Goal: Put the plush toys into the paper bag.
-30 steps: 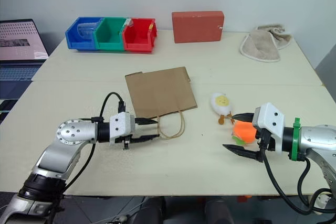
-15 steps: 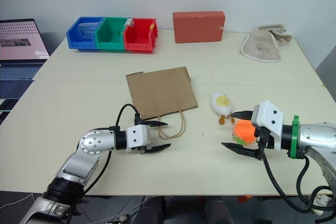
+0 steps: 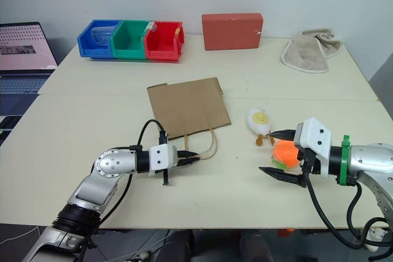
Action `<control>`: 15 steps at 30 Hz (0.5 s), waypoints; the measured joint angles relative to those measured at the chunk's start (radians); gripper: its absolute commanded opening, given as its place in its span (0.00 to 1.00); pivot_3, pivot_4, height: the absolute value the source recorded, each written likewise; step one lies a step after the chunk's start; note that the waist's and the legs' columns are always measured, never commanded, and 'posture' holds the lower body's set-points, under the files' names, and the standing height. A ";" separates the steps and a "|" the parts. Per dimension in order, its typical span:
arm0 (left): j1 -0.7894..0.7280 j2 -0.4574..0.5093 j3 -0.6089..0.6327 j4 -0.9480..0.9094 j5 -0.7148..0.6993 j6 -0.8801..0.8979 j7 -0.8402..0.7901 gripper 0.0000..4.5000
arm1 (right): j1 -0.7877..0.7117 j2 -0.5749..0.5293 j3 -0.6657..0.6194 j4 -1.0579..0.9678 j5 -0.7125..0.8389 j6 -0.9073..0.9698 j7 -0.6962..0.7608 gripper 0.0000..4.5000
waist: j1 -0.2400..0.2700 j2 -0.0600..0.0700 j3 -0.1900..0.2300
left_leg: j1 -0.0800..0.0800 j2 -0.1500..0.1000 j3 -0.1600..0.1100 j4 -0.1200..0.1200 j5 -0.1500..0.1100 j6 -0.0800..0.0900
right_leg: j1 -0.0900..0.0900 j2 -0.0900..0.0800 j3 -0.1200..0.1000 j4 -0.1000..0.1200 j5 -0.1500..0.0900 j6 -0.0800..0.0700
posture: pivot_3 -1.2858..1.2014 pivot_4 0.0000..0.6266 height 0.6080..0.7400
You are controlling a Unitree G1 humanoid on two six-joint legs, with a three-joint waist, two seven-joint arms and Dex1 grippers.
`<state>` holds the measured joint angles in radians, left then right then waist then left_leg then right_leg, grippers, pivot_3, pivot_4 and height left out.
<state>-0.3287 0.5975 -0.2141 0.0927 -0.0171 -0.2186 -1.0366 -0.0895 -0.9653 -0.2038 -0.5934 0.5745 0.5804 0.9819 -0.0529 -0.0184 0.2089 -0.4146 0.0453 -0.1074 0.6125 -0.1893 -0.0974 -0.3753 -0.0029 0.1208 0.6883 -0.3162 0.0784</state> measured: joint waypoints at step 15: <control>-0.105 0.096 0.112 -0.253 -0.466 0.704 -0.129 0.00 | -0.121 0.108 0.053 -0.030 0.111 0.114 -0.116 0.78 | -0.006 0.000 0.000 | 0.000 0.001 -0.002 0.000 0.000 0.000 | 0.000 0.001 -0.002 0.001 0.000 0.000 | 0.52 0.24 1.00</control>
<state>-0.4333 0.6936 -0.1023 -0.1602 -0.4828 0.4857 -1.1656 -0.2108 -0.8572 -0.1513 -0.6233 0.6859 0.6949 0.8656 -0.0593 -0.0184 0.2090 -0.4147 0.0460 -0.1092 0.6122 -0.1893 -0.0974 -0.3754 -0.0020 0.1192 0.6891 -0.3163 0.0786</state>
